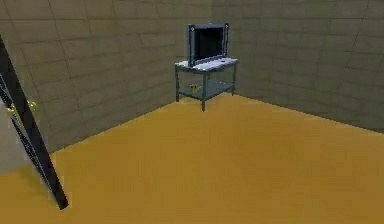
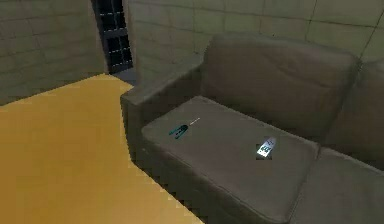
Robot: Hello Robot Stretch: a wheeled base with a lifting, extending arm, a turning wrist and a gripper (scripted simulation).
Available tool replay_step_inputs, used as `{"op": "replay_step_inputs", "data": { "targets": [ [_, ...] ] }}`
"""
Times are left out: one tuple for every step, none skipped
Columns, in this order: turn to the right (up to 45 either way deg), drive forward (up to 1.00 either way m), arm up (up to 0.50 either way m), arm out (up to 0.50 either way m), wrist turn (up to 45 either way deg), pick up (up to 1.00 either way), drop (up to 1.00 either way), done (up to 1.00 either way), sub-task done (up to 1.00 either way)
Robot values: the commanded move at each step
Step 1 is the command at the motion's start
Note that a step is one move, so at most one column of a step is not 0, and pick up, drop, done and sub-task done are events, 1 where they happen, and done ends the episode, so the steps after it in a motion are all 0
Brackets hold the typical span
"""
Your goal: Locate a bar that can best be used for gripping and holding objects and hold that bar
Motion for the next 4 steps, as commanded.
{"op": "replay_step_inputs", "data": {
  "targets": [
    [45.0, 0.0, 0.0, 0.0, 0.0, 0.0, 0.0, 0.0, 0.0],
    [33.0, 0.0, 0.0, 0.0, 0.0, 0.0, 0.0, 0.0, 0.0],
    [0.0, 0.55, 0.0, 0.0, 0.0, 0.0, 0.0, 0.0, 0.0],
    [-45.0, 0.0, 0.0, 0.0, 0.0, 0.0, 0.0, 0.0, 0.0]
  ]
}}
